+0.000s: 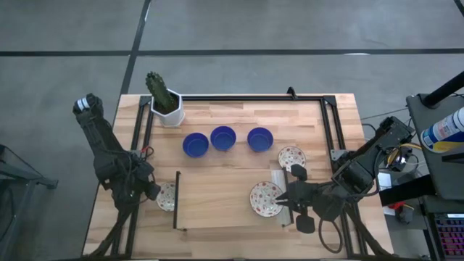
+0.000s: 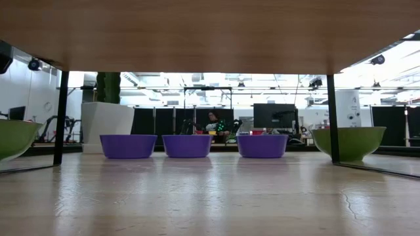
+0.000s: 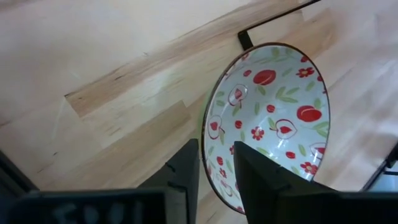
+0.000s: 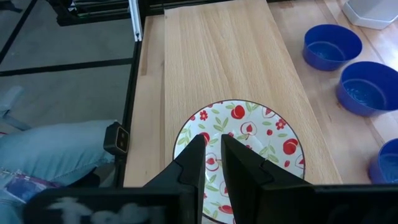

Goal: Pick & Place Mini bowls
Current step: Stack the bottom green bowl on the green bowl on the shelf

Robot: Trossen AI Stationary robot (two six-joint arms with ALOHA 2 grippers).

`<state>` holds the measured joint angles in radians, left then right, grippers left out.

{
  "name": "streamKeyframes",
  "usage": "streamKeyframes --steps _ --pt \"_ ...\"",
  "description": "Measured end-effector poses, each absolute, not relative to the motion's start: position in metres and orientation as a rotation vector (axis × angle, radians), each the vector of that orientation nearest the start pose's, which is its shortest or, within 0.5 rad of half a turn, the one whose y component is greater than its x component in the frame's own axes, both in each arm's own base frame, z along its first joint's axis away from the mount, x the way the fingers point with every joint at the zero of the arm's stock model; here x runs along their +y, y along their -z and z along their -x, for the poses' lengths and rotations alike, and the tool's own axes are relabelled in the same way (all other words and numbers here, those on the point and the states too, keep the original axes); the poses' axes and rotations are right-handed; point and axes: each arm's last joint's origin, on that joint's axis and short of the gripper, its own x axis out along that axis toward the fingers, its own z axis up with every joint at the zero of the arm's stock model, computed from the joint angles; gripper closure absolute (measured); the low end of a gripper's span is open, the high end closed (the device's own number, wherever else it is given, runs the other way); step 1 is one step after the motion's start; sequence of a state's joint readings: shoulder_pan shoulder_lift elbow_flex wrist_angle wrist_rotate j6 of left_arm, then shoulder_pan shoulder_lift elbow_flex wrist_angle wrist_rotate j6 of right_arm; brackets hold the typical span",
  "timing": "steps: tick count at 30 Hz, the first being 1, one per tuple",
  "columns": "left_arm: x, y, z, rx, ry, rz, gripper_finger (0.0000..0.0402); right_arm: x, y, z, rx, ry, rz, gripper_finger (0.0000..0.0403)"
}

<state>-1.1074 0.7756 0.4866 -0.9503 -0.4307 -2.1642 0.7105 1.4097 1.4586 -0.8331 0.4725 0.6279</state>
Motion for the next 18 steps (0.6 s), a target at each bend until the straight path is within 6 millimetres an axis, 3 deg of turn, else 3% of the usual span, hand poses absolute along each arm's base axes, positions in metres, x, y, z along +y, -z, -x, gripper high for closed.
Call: streamKeyframes --steps 18 --pt "-0.112 -0.172 -0.070 0.976 -0.604 1.014 0.0303 0.176 -0.370 -0.225 0.684 -0.014 -0.166 0.0355"
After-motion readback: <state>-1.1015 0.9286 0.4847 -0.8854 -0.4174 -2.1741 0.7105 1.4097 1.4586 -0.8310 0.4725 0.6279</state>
